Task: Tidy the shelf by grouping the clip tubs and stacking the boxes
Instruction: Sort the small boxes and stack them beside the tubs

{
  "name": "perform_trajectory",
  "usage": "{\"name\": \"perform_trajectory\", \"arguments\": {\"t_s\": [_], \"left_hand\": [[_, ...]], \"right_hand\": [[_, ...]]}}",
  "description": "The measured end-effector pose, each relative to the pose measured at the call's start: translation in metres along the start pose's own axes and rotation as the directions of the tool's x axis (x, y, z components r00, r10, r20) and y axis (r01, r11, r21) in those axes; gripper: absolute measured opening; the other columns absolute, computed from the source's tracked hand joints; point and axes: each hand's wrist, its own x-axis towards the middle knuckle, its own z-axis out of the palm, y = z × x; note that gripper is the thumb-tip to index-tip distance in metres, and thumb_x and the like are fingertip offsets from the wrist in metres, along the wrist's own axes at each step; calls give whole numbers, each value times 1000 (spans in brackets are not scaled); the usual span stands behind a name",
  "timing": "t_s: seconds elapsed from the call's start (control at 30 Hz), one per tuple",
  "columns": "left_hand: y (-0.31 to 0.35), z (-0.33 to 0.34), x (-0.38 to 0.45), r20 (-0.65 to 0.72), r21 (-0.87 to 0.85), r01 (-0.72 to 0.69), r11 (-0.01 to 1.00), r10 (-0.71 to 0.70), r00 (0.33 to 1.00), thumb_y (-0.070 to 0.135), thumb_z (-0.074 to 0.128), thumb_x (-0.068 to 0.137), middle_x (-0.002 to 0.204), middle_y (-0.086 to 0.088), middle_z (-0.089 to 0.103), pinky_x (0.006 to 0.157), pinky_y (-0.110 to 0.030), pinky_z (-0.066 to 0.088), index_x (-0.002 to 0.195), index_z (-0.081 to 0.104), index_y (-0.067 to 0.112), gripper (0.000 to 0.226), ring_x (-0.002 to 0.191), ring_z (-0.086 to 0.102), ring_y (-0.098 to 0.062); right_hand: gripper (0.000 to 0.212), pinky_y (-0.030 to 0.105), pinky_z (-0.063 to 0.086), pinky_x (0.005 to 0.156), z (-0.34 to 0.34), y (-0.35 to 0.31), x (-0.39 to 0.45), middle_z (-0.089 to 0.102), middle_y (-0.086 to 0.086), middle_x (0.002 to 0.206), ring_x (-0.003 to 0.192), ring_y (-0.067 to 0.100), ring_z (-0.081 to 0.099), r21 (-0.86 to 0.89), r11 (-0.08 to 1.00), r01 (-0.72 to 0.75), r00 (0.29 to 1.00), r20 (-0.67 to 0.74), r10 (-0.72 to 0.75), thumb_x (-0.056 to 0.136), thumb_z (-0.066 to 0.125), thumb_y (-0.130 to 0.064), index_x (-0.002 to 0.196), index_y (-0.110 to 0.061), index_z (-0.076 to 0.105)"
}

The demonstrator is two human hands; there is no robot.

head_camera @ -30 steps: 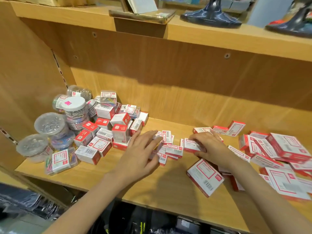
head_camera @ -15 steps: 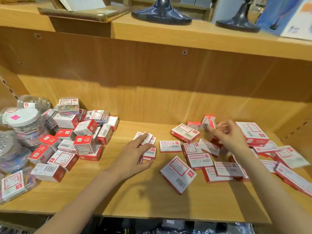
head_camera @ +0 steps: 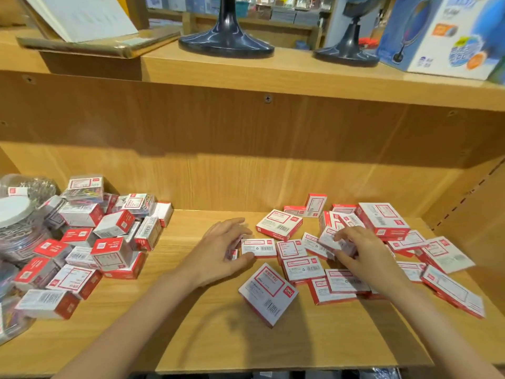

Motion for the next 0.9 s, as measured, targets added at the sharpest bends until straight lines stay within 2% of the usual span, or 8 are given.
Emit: {"name": "perform_trajectory", "arguments": {"t_s": [0.13,0.27,0.4,0.57,0.67,0.73,0.8,0.9], "left_hand": [[21,14,31,-17,34,16,999,-16,1000,67,40,70,137,5,42,105,-33,30,127,49,25,72,126,38,-15],[43,37,69,68,71,211,975,-216,974,53,57,81,138,0,38,101,-41,37,138,34,22,69,124,38,-22],[48,52,81,72,103,279,955,-286,955,47,58,82,134,-3,40,98,-45,39,139,30,26,67,121,39,-26],[35,43,67,19,180,186,966,-193,981,32,60,84,135,-2,42,101,-38,30,131,43,20,52,121,34,-24],[37,40,61,-59,280,130,951,-118,991,33,54,86,137,-4,43,106,-39,24,123,52,16,40,127,31,-25],[56,42,56,-78,192,13,981,2,997,48,45,82,135,-4,45,105,-40,25,122,54,18,51,127,34,-24],[78,51,50,53,82,-102,991,98,994,62,36,74,137,-2,42,107,-41,26,126,51,24,66,128,33,-20],[97,73,47,302,197,-192,961,126,945,68,46,75,147,8,27,111,-46,16,135,37,37,68,136,15,-17]], "right_hand": [[56,32,35,96,-13,16,-2,47,-1,130,122,19,41,97,993,-71,993,103,60,78,70,-33,128,-23,47],[70,31,33,102,-24,32,-2,38,-4,133,125,17,33,-66,997,-51,950,304,69,76,71,-40,135,-23,39],[45,27,37,91,-20,36,1,50,-4,122,116,16,43,-24,1000,16,986,164,-12,81,68,-29,123,-22,52],[25,25,36,74,-26,43,9,62,4,100,95,20,54,52,998,29,999,33,-30,80,61,0,101,-14,61],[20,23,35,69,-46,55,9,61,1,92,88,22,56,96,995,3,998,-66,3,80,63,-1,96,-12,62],[31,18,38,70,-61,63,-1,58,-9,97,91,14,55,160,987,-20,989,147,-4,76,74,-22,103,-20,59],[54,22,40,89,-67,70,-16,47,-18,116,109,8,47,70,996,-56,897,441,20,72,76,-39,117,-31,48],[83,32,25,111,-57,78,-37,23,-16,143,133,10,23,-111,994,24,860,509,36,73,74,-39,139,-34,24]]}}
